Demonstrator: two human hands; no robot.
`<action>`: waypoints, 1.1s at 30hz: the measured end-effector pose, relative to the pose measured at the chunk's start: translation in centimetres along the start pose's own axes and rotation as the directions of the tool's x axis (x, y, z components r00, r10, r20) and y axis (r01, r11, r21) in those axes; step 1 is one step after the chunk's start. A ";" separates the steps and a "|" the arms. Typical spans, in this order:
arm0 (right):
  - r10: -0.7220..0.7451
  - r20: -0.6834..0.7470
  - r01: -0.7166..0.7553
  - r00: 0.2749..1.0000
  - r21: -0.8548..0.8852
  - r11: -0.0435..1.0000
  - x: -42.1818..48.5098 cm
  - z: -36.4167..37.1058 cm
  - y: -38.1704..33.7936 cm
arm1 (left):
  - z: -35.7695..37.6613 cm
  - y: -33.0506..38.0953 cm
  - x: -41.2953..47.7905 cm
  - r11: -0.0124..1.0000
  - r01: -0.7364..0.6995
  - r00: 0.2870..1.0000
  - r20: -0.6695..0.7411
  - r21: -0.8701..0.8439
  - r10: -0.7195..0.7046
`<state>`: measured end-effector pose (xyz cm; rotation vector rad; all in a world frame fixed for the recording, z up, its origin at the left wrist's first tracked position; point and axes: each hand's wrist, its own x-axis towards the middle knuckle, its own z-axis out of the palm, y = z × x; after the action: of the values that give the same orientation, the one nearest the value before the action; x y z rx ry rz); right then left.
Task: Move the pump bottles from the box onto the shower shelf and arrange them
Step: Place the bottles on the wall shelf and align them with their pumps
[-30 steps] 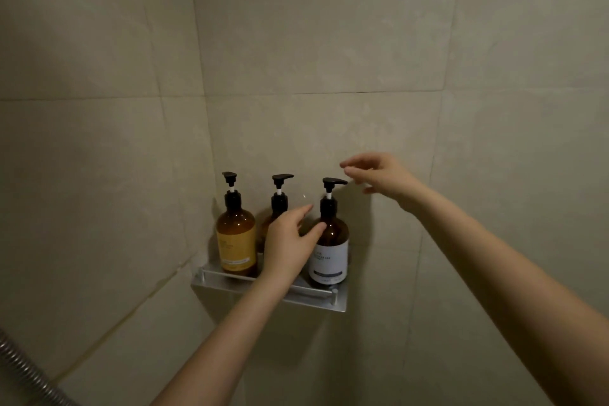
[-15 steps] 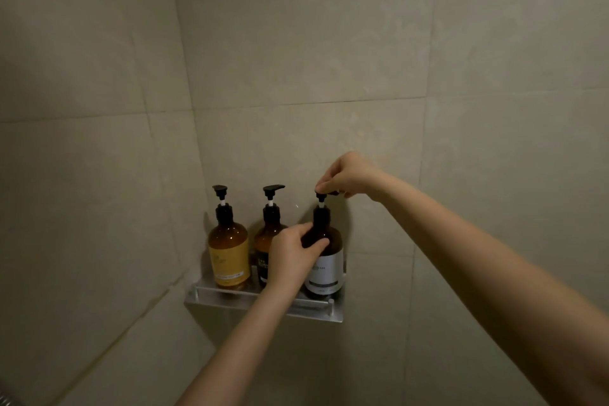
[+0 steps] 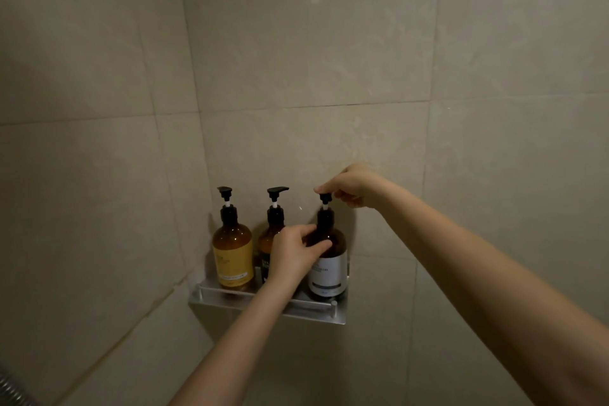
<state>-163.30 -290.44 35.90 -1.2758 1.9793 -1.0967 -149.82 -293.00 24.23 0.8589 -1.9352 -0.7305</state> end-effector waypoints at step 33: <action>-0.531 0.254 0.575 0.808 -0.535 0.619 -0.2 4.5 -5.1 | -5.6 -2.9 0.6 0.980 0.198 0.940 -0.288 0.028 -0.182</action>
<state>-157.26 -292.95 37.88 -2.3580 1.9870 -0.6422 -144.29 -296.06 24.79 1.1341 -1.6381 -0.6265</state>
